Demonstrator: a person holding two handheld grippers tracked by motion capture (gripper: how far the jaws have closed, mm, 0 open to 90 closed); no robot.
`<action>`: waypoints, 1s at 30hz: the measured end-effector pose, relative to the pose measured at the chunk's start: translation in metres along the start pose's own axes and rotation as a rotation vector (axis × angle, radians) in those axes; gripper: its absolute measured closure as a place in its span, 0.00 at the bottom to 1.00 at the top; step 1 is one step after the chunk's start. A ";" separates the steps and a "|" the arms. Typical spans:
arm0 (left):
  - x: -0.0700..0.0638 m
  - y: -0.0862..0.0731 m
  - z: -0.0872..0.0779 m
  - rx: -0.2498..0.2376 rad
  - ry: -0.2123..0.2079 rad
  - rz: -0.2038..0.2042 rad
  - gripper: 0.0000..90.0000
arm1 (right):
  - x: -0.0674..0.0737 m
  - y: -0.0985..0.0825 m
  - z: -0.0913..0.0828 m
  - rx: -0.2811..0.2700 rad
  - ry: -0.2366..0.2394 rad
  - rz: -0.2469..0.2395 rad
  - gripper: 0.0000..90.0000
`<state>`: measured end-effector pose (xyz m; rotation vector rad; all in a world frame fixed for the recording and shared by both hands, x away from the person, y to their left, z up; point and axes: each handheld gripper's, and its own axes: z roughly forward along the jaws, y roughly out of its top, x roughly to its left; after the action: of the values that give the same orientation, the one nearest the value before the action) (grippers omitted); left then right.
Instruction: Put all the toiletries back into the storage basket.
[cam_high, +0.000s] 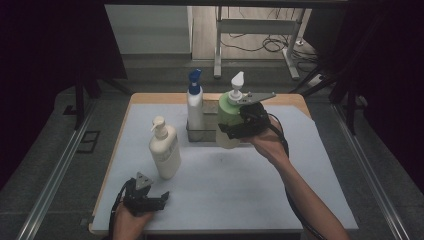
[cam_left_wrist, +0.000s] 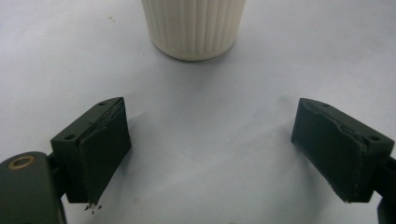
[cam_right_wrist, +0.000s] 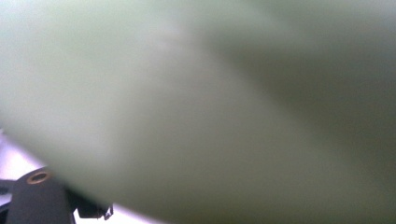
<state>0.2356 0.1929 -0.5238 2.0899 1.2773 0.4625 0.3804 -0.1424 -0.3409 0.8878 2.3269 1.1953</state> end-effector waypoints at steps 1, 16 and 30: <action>0.000 0.000 0.000 0.000 0.000 -0.001 0.12 | -0.001 0.001 0.001 -0.002 -0.006 0.003 0.14; 0.000 0.000 0.000 0.001 0.000 0.000 0.12 | -0.023 0.014 0.015 -0.011 -0.085 0.047 0.14; 0.000 0.000 0.000 0.002 -0.001 0.000 0.12 | -0.039 0.019 0.033 -0.003 -0.143 0.066 0.14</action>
<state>0.2357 0.1929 -0.5236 2.0911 1.2780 0.4609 0.4347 -0.1417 -0.3423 1.0219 2.1970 1.1221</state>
